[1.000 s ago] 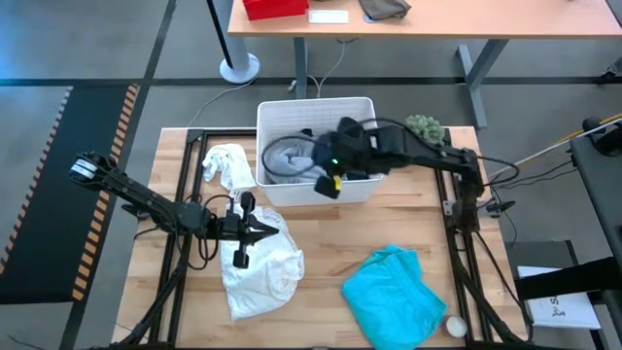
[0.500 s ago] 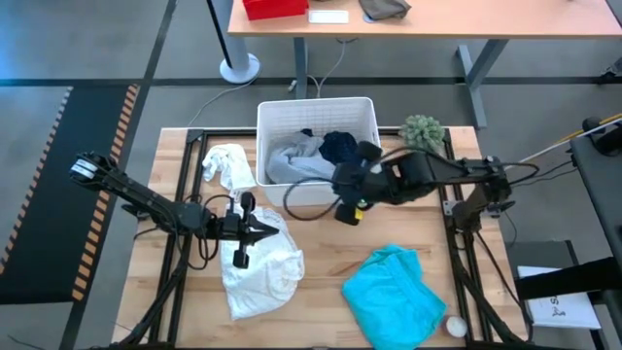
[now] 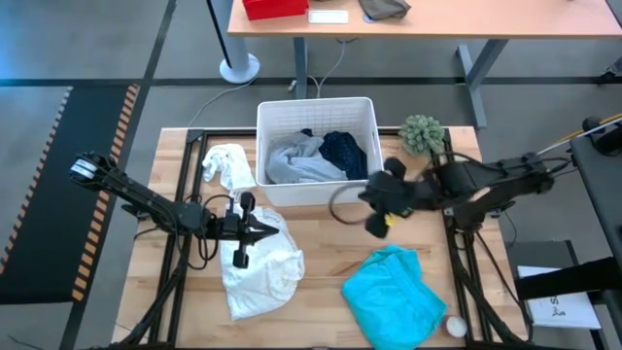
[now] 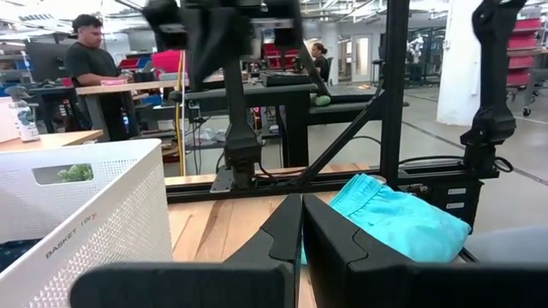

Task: Sort clothes
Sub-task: Put the light blue shorts into the white laundry bin

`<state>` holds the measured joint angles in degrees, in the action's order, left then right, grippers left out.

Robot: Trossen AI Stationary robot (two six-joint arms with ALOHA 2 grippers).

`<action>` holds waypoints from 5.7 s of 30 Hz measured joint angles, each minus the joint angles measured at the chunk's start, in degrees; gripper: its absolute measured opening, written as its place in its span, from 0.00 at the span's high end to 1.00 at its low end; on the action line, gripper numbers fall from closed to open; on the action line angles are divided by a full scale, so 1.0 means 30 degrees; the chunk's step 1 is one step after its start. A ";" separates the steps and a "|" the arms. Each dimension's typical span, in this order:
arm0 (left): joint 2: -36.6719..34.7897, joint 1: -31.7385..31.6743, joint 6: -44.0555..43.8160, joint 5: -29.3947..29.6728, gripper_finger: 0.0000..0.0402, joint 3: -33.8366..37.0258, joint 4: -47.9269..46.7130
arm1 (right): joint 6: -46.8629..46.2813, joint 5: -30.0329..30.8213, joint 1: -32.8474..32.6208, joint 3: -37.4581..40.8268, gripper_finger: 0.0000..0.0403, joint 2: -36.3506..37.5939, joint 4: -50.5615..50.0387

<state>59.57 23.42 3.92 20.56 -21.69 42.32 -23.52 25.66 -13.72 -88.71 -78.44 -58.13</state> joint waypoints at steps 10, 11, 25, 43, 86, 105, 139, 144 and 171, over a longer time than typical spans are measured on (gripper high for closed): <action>0.0000 0.0000 -0.0113 0.0020 1.00 0.0000 -0.0007 | -0.2784 -0.1634 -0.5306 0.4089 1.00 0.1252 0.1246; 0.0000 0.0000 -0.0126 0.0015 1.00 0.0000 0.0005 | -0.3293 -0.2067 -0.5793 0.4403 1.00 0.1136 0.1453; 0.0000 -0.0001 -0.0160 0.0010 1.00 0.0000 -0.0001 | -0.9171 -0.5047 -0.8616 1.0525 1.00 -0.1824 0.6602; 0.0000 -0.0073 -0.0044 -0.0007 1.00 0.0000 0.0024 | -0.7726 -0.3464 -0.4265 1.3546 1.00 -0.2037 0.9248; 0.0000 -0.0109 -0.0481 -0.0007 1.00 0.0000 -0.0036 | -0.7049 -0.8210 -0.6014 1.2985 1.00 -0.5615 1.0181; 0.0000 -0.0146 -0.0487 0.0000 1.00 0.0000 -0.0043 | -0.1967 -0.6011 -0.3426 1.1441 1.00 -0.1425 0.6720; -0.0007 -0.0146 -0.0645 -0.0015 1.00 0.0000 -0.0127 | -0.5454 -0.8732 -0.5966 0.8540 0.14 -0.9361 0.5157; -0.0007 -0.0153 -0.0707 -0.0020 1.00 0.0000 -0.0131 | -0.5452 -0.8649 -0.5848 0.8542 0.15 -0.9592 0.5350; -0.0007 -0.0153 -0.0668 -0.0036 1.00 0.0000 -0.0192 | -0.2560 -0.8403 -0.5170 0.8885 0.96 -0.6313 0.4792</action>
<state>59.55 22.96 1.92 20.45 -21.69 41.75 -31.20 0.45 -29.23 -62.06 -97.38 -43.76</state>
